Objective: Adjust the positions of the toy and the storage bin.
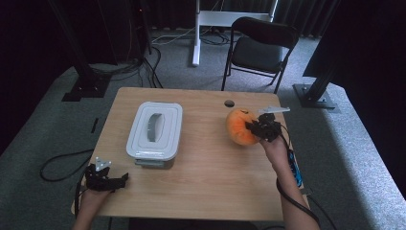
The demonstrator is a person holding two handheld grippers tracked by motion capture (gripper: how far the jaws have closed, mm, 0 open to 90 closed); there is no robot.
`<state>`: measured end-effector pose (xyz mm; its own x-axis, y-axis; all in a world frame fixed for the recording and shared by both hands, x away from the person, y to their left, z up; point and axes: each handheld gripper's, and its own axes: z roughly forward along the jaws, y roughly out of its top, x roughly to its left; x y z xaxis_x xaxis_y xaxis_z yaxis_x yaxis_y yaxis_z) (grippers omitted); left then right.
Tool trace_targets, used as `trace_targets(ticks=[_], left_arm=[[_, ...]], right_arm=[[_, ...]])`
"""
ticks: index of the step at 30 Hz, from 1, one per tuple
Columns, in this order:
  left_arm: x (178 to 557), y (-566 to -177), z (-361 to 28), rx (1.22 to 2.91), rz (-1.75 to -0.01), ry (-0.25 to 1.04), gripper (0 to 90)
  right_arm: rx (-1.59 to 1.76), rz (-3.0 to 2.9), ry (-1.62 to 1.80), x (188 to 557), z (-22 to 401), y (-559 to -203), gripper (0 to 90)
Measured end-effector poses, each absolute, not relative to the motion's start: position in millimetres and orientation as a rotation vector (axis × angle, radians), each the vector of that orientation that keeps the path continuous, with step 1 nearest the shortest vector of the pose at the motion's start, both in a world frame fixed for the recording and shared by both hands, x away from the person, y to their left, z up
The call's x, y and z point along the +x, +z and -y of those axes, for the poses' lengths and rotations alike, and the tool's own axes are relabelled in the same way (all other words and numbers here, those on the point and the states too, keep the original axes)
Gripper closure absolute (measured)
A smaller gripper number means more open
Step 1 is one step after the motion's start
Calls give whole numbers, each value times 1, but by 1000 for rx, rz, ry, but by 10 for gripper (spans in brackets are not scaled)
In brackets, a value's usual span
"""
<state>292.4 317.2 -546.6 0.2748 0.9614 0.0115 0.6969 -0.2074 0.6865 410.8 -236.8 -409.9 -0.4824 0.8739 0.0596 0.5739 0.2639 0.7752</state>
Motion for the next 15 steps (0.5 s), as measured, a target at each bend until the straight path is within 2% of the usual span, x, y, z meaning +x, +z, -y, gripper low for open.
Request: trace_targets(ticks=[15], left_arm=[[292, -547, -317, 1982, -1486, 604, 5]], right_arm=[[1377, -2075, 1016, 422, 277, -401, 756]])
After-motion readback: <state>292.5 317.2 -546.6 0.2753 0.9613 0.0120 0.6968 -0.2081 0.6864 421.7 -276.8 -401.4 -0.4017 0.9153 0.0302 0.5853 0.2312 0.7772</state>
